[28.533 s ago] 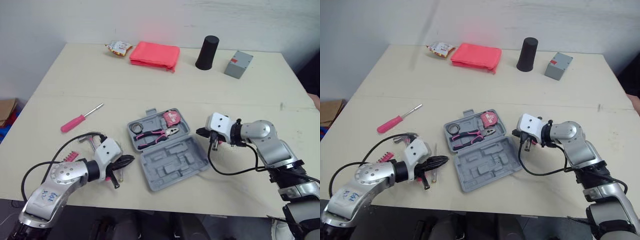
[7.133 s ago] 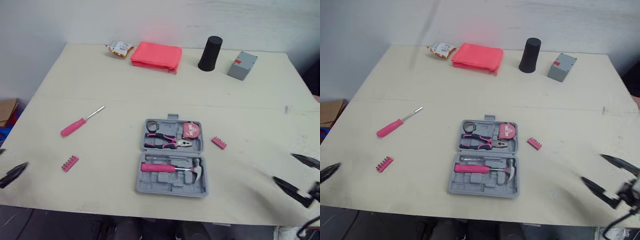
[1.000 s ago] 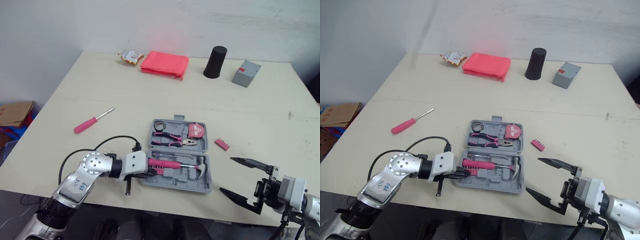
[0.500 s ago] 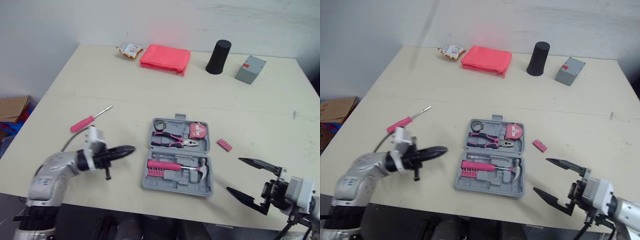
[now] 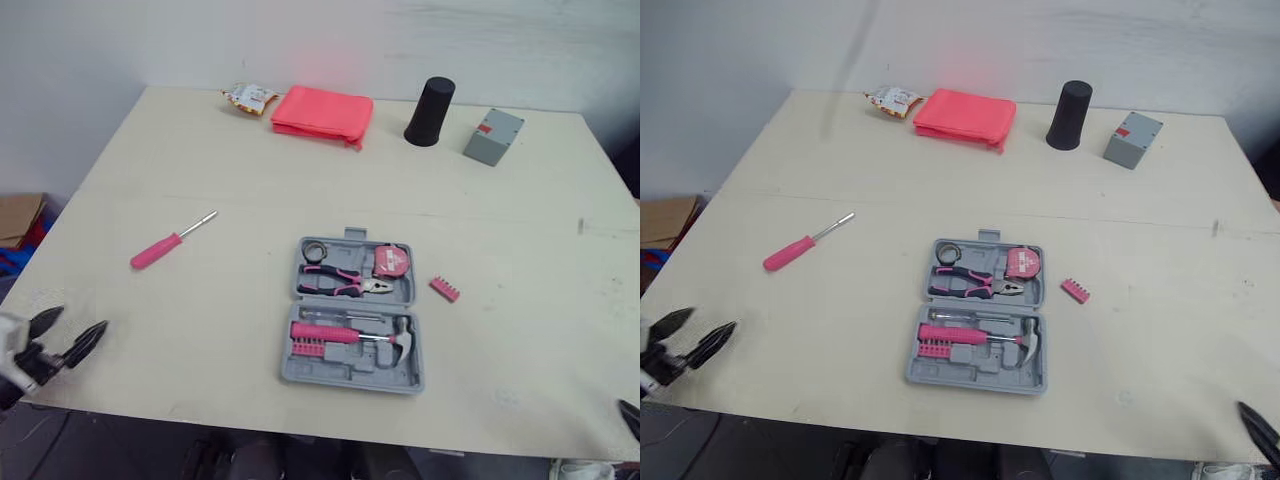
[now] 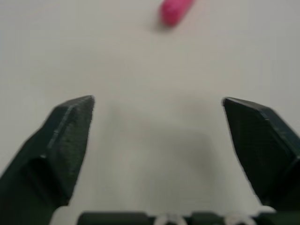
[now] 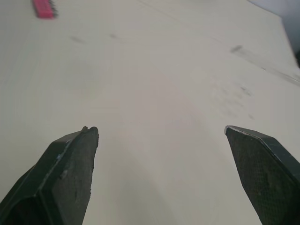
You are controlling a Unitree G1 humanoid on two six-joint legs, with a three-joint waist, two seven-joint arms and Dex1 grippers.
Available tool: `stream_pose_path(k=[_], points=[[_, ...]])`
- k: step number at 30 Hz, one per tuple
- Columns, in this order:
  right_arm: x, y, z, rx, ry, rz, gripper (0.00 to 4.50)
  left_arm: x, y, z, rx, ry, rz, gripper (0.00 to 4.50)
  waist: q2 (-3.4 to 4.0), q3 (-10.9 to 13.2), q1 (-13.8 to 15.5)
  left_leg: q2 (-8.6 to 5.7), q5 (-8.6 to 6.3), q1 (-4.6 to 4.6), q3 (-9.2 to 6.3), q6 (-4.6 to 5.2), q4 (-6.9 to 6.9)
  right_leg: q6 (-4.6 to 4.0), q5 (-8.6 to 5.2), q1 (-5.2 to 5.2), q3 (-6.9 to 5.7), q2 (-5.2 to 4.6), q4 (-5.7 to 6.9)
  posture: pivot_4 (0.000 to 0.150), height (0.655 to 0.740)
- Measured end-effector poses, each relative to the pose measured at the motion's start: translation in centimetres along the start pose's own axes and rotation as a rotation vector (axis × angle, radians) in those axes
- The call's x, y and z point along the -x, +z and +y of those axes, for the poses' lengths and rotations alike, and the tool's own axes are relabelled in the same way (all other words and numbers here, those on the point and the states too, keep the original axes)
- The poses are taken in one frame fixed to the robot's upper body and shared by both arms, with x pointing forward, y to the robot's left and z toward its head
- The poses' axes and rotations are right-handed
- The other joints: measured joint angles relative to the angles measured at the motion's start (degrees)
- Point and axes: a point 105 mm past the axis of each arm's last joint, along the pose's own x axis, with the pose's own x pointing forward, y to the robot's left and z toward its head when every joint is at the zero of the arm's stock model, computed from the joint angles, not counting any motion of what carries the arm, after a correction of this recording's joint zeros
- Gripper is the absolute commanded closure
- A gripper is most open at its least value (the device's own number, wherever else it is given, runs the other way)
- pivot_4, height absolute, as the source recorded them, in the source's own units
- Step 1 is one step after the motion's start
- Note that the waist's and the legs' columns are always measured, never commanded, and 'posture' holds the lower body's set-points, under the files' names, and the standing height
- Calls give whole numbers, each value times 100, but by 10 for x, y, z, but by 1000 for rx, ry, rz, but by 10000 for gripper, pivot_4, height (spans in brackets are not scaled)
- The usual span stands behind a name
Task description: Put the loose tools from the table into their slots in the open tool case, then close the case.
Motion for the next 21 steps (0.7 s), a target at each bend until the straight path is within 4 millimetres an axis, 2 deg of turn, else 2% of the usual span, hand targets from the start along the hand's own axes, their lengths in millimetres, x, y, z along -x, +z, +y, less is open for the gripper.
stream_pose_path(k=[2,4,6,9,14,16,18,20,21], points=[[4,-4,-6,8,-26,7,0,7,-1,14,-9,77,-12,328,0,0,-13,-5,-9,6,-1,-20,-3,-3,2,3,-4,-10,9,1500,7400],[2,-6,-7,15,-44,-3,0,4,4,15,-9,86,-42,328,-1,-1,-22,-14,-5,8,-1,-17,-2,-3,3,3,-7,-23,22,1500,7400],[-5,-7,-10,25,-72,-2,0,-4,16,11,-14,60,-90,328,0,-1,-35,-20,5,7,0,-16,-2,3,8,2,-10,-32,29,1500,7400],[-23,-9,-10,31,-96,36,0,-22,33,-8,-25,-36,-152,328,1,-1,-41,-25,12,5,0,-21,-2,5,10,-3,-11,-35,36,1500,7400],[-86,30,18,21,44,-46,0,-56,66,-64,-16,-278,-260,328,13,-1,-76,-25,35,1,4,-16,-2,13,14,-15,-4,-22,54,1500,7400],[-108,49,33,19,132,-62,0,-60,80,-88,-20,-384,-281,328,13,-1,-76,-21,51,-1,5,-16,-4,15,13,-18,0,-13,54,1500,7400],[-129,65,56,2,247,-89,0,-62,96,-121,-18,-528,-300,328,11,0,-45,-13,54,-5,2,-24,-3,17,12,-17,1,0,50,1500,7400],[-146,77,77,-24,353,-111,0,-59,108,-158,-38,-720,-298,328,10,1,-32,-13,57,-9,3,-29,-1,21,12,-19,7,8,48,1500,7400],[-152,79,83,-35,384,-112,0,-57,112,-170,-57,-794,-295,328,9,2,-22,-12,63,-12,3,-39,1,22,13,-19,10,16,44,1500,7400]])
